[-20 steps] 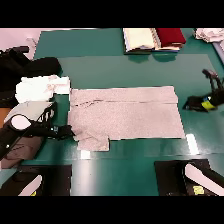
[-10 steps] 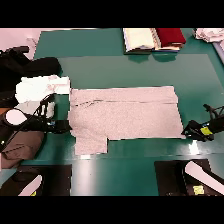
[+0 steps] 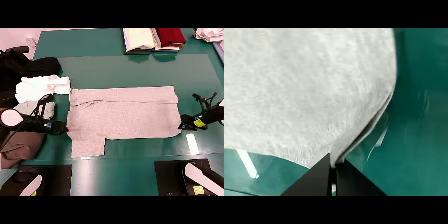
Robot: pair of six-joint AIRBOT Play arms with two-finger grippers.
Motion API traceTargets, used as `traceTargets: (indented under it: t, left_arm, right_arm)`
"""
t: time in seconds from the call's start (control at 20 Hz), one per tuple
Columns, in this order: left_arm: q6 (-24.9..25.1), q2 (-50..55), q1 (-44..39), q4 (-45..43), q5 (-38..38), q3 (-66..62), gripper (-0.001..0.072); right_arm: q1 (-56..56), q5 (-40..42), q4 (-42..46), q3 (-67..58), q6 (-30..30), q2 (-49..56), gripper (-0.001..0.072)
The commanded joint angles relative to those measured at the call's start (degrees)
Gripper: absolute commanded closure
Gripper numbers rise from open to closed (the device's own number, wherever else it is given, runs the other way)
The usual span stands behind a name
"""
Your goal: Fold the shirts.
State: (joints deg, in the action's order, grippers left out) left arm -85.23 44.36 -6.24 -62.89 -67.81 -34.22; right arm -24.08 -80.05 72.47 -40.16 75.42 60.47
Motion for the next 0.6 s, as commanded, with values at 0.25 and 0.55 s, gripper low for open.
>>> traceTargets:
  t: [0.25, 0.55]
  left_arm:
    - [-1.42, -7.50, -0.02, -2.10, -6.27, -2.16, 0.0689]
    - [1.62, 2.82, -0.02, -6.01, 3.10, -13.66, 0.0688]
  right_arm:
    - [1.73, -3.93, 5.53, -1.77, 0.00, -12.52, 0.0702]
    - [3.26, -1.81, 5.18, -12.46, 0.37, -3.54, 0.0702]
